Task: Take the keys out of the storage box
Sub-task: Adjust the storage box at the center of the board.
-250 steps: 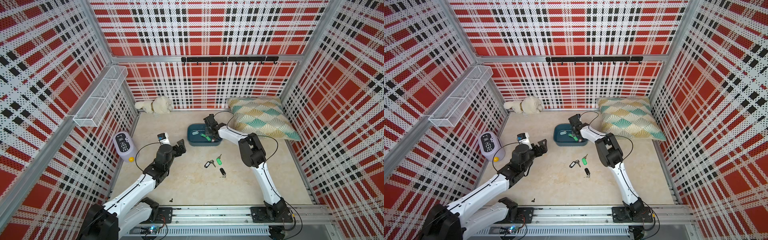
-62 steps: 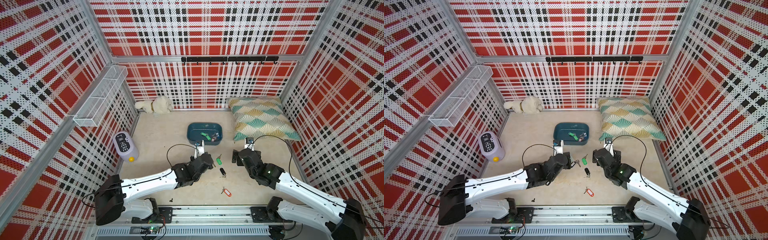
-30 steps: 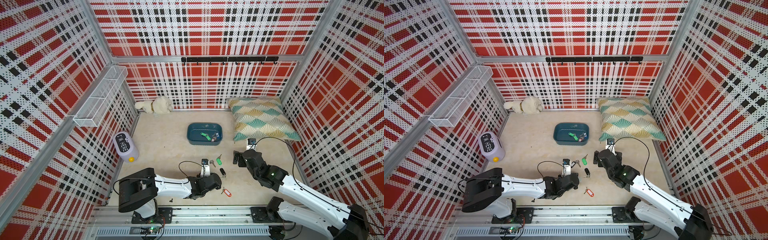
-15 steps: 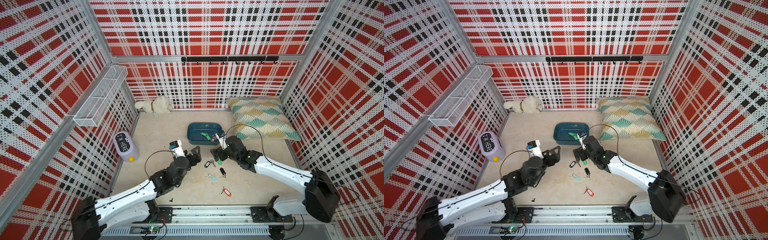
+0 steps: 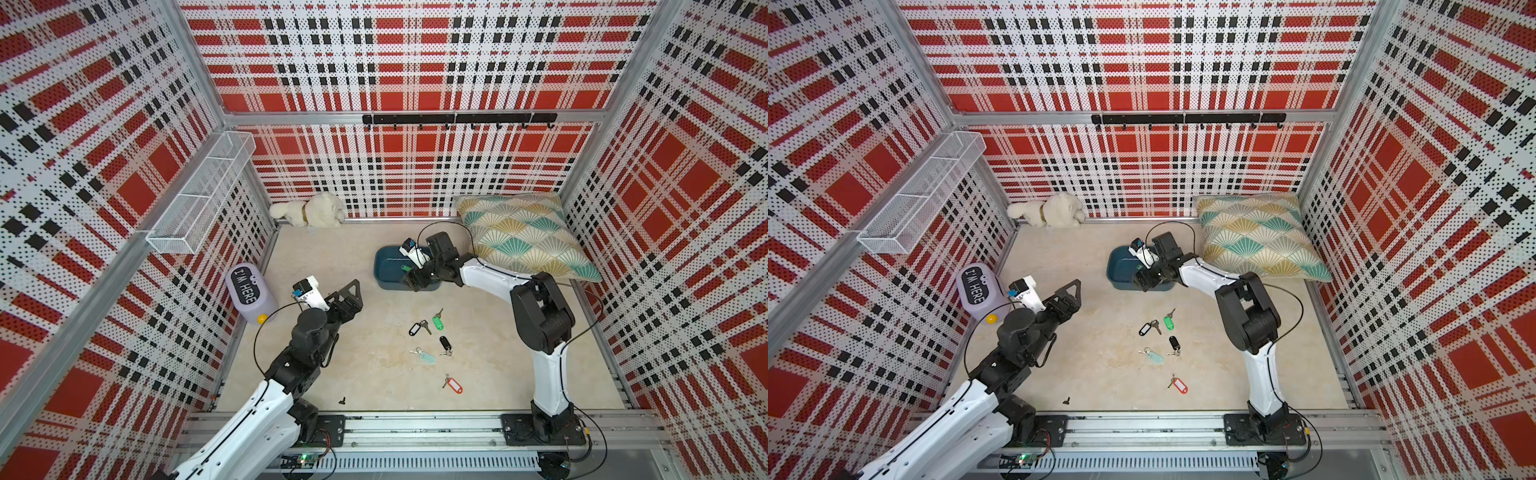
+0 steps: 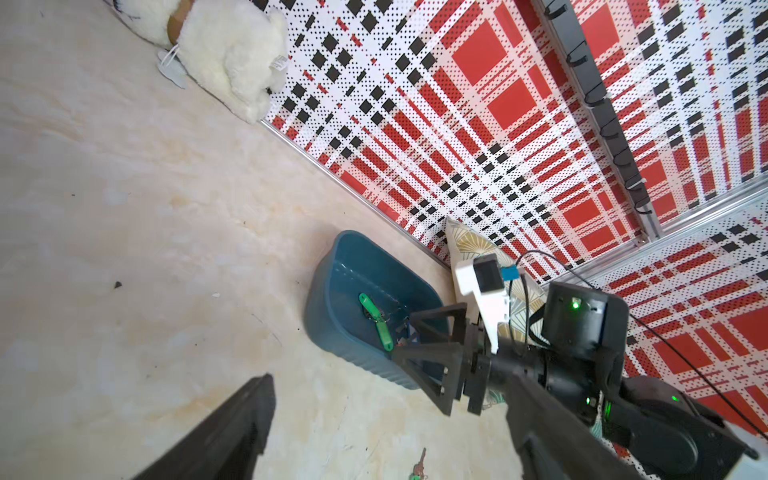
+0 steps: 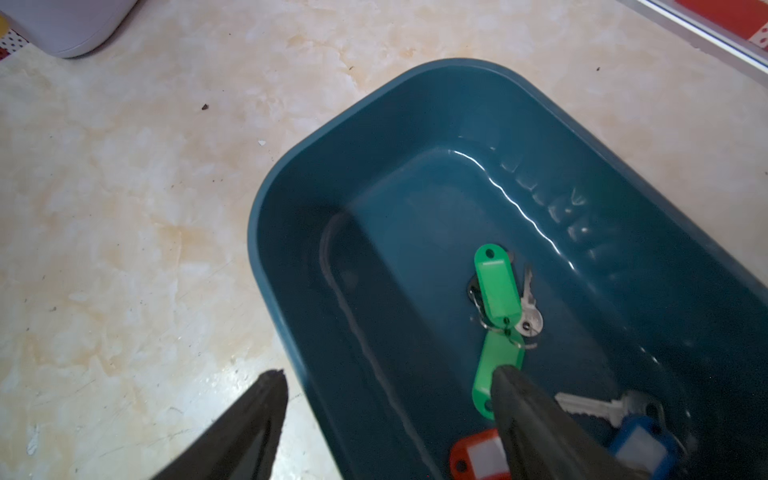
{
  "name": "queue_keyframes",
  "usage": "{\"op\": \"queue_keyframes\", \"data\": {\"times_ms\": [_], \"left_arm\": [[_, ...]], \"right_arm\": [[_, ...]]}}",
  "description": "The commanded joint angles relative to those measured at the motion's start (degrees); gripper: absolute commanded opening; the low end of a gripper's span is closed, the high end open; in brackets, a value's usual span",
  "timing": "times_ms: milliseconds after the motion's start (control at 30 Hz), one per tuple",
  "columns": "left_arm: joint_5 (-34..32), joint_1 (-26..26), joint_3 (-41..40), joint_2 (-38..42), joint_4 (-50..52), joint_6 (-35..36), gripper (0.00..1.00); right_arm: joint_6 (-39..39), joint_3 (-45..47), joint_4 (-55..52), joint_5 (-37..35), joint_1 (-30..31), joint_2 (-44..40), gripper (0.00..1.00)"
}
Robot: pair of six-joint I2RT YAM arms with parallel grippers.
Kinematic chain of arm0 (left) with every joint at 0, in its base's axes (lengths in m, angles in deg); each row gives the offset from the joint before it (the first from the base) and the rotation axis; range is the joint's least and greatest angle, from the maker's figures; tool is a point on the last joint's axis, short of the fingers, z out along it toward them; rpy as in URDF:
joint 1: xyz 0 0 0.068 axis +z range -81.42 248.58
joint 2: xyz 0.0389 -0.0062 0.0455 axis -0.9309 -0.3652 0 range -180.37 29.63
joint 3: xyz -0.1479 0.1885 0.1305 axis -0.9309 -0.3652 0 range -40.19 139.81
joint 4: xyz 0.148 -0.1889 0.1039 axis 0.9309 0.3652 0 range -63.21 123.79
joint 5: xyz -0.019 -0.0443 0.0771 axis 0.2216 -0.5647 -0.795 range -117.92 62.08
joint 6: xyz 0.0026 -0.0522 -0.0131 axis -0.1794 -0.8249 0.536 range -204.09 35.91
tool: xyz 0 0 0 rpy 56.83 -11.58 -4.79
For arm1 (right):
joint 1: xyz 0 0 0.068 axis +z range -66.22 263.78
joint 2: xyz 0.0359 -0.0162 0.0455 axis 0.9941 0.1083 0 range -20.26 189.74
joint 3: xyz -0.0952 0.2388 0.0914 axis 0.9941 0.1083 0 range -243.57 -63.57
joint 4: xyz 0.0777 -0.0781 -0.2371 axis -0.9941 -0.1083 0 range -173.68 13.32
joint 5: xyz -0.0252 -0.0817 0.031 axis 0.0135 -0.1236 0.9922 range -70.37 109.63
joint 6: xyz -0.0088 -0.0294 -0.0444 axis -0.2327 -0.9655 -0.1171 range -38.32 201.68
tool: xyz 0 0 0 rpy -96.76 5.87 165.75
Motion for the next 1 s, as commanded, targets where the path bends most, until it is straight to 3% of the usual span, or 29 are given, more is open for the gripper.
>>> {"op": "queue_keyframes", "data": {"times_ms": [0, 333, 800, 967], "left_arm": [[3.9, 1.9, -0.5, 0.5, 1.0, 1.8, 0.93], [5.7, 4.0, -1.4, 1.4, 1.7, 2.0, 0.93], [3.9, 4.1, -0.7, 7.4, 6.7, 1.7, 0.92], [3.2, 4.1, -0.3, 9.1, 8.1, 1.7, 0.92]], "right_arm": [[-5.2, -3.5, -6.6, 6.5, 0.6, 2.9, 0.79], [-7.1, -4.0, -7.8, 6.1, 0.6, 4.7, 0.76], [-6.1, -10.4, -12.9, 11.2, 1.7, 6.9, 0.11], [-2.3, -13.1, -16.7, 17.2, 1.7, 3.6, 0.03]]}}
